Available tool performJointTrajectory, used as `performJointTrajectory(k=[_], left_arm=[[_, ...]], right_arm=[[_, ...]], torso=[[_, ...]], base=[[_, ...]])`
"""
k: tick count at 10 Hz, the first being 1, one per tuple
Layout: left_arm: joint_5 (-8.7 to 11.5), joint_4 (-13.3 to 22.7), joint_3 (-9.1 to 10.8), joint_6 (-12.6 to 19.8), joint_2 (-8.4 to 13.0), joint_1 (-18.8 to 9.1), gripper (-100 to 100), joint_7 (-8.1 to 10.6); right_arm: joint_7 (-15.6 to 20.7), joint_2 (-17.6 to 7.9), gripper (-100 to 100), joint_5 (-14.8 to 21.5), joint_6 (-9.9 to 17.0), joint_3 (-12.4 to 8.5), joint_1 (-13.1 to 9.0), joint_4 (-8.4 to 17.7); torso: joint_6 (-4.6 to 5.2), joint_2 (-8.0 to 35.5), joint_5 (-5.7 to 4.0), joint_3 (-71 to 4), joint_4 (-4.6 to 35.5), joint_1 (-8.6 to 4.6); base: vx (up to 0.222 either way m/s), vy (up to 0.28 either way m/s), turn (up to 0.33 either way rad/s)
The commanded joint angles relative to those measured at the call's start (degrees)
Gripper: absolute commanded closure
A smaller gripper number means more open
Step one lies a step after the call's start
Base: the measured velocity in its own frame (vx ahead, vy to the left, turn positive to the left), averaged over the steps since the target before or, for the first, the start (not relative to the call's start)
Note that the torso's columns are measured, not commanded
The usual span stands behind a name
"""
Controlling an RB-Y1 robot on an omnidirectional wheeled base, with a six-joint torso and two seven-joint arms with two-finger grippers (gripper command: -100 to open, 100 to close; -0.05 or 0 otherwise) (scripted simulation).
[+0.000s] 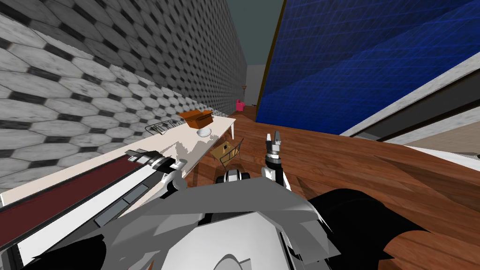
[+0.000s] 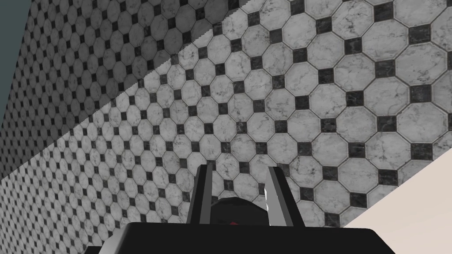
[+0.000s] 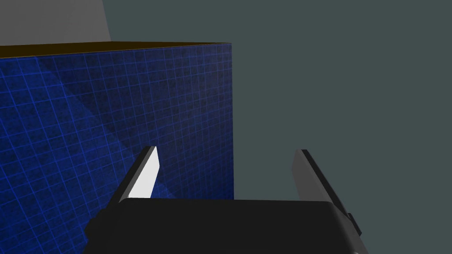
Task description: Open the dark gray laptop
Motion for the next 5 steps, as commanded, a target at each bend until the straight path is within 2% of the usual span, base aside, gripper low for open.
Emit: performJointTrajectory(k=[1,2,4,5], left_arm=[[-0.6,-0.3,-0.54,-4.4,-1.6,2.6,100,1.78],[-1.3,-0.6,-1.13,-6.0,-3.0,4.6,100,3.27],[-1.3,-0.6,-1.13,-8.2,-3.0,4.6,100,3.27],[-1.3,-0.6,-1.13,-8.2,-3.0,4.6,100,3.27]], right_arm=[[0.0,0.0,0,0.0,0.0,0.0,0.0,0.0],[0.0,0.0,0,0.0,0.0,0.0,0.0,0.0],[0.0,0.0,0,0.0,0.0,0.0,0.0,0.0],[0.0,0.0,0,0.0,0.0,0.0,0.0,0.0]], torso=[[0.0,0.0,-0.02,0.0,0.0,-0.08],[-0.02,0.1,-0.11,0.0,0.0,-0.14],[-0.06,0.2,-0.15,0.1,0.1,-0.14],[-0.03,0.1,-0.04,0.1,0.0,-0.13]], base=[[-0.004,0.011,-0.032],[-0.006,0.017,-0.05],[-0.004,0.012,-0.034],[0.005,-0.013,0.038]])
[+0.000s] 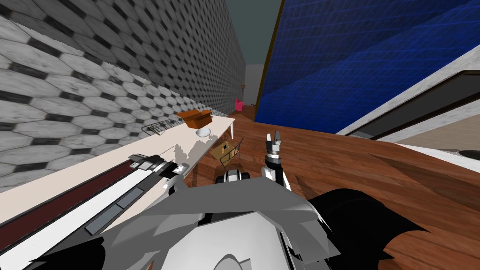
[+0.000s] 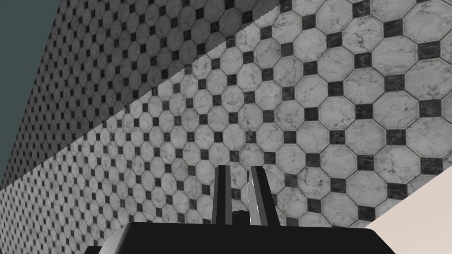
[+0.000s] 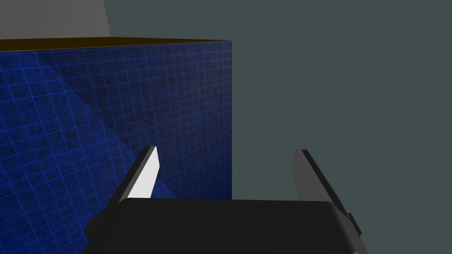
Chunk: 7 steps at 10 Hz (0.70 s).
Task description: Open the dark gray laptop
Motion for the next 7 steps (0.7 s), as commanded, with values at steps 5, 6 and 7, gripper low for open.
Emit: performJointTrajectory(k=[5,6,7], left_arm=[[0.1,-0.2,0.09,-0.5,-0.3,0.4,100,0.02],[0.1,-0.2,0.09,-0.5,-0.3,0.4,100,0.02],[0.2,-1.5,-2.87,-1.0,-0.7,1.5,100,0.93]], right_arm=[[0.0,0.0,0,0.0,0.0,0.0,0.0,0.0],[0.0,0.0,0,0.0,0.0,0.0,0.0,0.0],[0.0,0.0,0,0.0,0.0,0.0,0.0,0.0]], torso=[[-0.02,0.1,-0.01,0.0,0.0,-0.03],[-0.08,0.1,-0.01,0.0,0.0,-0.07],[-0.05,0.1,0.02,0.0,0.0,-0.02]], base=[[0.001,-0.002,0.004],[0.0,0.0,0.0],[0.034,-0.048,0.274]])
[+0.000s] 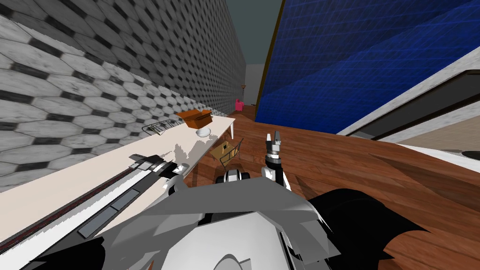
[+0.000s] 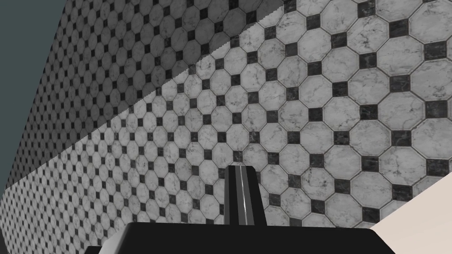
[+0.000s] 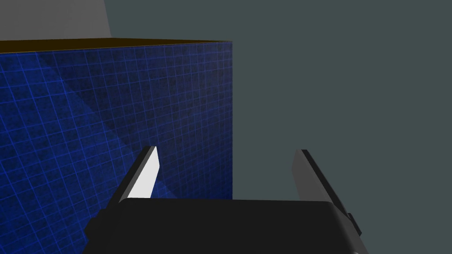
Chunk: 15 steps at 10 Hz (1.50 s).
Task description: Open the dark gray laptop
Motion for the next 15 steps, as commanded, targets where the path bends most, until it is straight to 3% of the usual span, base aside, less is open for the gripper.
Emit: performJointTrajectory(k=[1,2,3,9,11,12,15], left_arm=[[0.2,-1.6,-4.31,-0.2,-0.8,1.5,100,0.82],[0.4,-3.1,-6.24,-0.4,-1.5,2.9,100,1.64],[0.3,-4.5,-5.29,2.2,-0.4,0.8,-100,0.26],[0.6,-6.0,-5.77,9.7,3.6,-4.4,-100,-2.22],[0.6,-5.5,-5.78,9.0,3.5,-4.3,-100,-2.03],[0.6,-5.6,-5.78,9.2,3.5,-4.3,0,-2.15],[0.6,-5.6,-5.78,9.2,3.5,-4.3,0,-2.14]], right_arm=[[0.0,0.0,0,0.0,0.0,0.0,0.0,0.0],[0.0,0.0,0,0.0,0.0,0.0,0.0,0.0],[0.0,0.0,0,0.0,0.0,0.0,0.0,0.0],[0.0,0.0,0,0.0,0.0,0.0,0.0,0.0],[0.0,0.0,0,0.0,0.0,0.0,0.0,0.0],[0.0,0.0,0,0.0,0.0,0.0,0.0,0.0],[0.0,0.0,0,0.0,0.0,0.0,0.0,0.0]], torso=[[-0.16,0.0,-0.03,0.0,-0.1,-0.18],[-0.13,0.1,-0.09,0.0,0.0,-0.25],[0.0,0.2,-0.03,0.1,0.0,-0.3],[0.14,0.0,-0.45,-0.1,0.2,-0.49],[0.15,0.0,-0.41,-0.1,0.2,-0.36],[0.14,0.0,-0.39,-0.1,0.2,-0.31],[0.14,0.0,-0.43,-0.1,0.2,-0.43]], base=[[0.034,-0.07,0.276],[0.02,-0.055,0.168],[-0.016,-0.049,0.076],[-0.046,-0.049,0.034],[-0.03,-0.025,0.01],[0.0,0.0,0.0],[0.0,0.0,0.0]])
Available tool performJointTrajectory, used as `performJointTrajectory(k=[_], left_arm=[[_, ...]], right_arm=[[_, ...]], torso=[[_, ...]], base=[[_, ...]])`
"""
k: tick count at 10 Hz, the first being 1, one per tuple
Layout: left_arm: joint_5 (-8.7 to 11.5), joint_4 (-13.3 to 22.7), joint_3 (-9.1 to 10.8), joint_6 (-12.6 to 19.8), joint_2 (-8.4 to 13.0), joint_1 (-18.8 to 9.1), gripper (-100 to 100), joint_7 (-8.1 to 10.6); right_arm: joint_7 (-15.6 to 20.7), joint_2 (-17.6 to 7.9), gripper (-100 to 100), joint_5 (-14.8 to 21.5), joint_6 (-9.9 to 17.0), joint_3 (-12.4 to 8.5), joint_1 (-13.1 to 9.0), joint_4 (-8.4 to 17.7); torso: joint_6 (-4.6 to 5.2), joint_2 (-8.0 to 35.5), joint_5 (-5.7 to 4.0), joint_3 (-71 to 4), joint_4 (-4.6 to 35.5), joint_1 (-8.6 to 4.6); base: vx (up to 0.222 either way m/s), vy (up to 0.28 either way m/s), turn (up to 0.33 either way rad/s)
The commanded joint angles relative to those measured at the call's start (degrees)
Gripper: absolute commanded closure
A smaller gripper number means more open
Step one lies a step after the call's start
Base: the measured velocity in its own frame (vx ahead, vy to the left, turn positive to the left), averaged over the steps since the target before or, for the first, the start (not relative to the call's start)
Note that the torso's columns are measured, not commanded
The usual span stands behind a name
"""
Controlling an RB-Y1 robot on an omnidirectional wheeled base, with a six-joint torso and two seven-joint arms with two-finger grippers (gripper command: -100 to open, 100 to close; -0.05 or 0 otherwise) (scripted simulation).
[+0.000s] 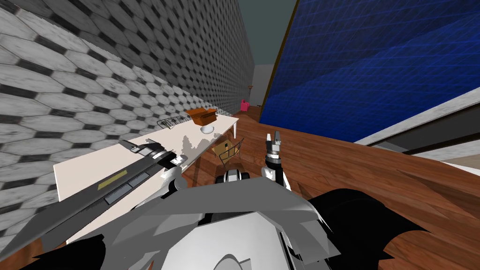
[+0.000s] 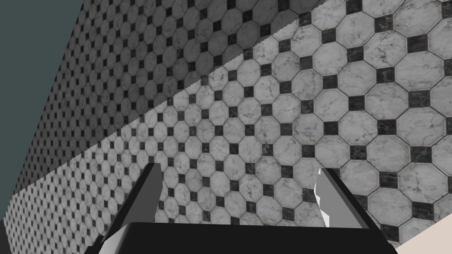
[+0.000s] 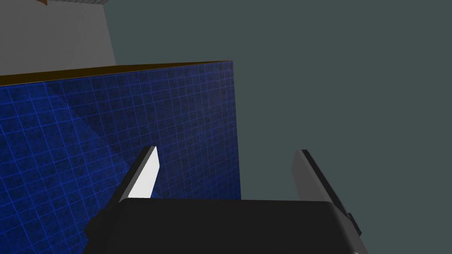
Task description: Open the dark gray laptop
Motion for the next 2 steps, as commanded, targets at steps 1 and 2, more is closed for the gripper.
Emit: performJointTrajectory(k=[1,2], left_arm=[[0.0,0.0,0.0,0.0,0.0,0.0,0,0.0],[0.0,0.0,0.0,0.0,0.0,0.0,0,0.0]], right_arm=[[0.0,0.0,0,0.0,0.0,0.0,0.0,0.0],[0.0,0.0,0,0.0,0.0,0.0,0.0,0.0]], torso=[[0.0,0.0,-0.01,0.0,0.0,-0.02],[0.0,0.0,-0.01,0.0,0.0,-0.02]], base=[[0.0,0.0,0.0],[0.0,0.0,0.0]])
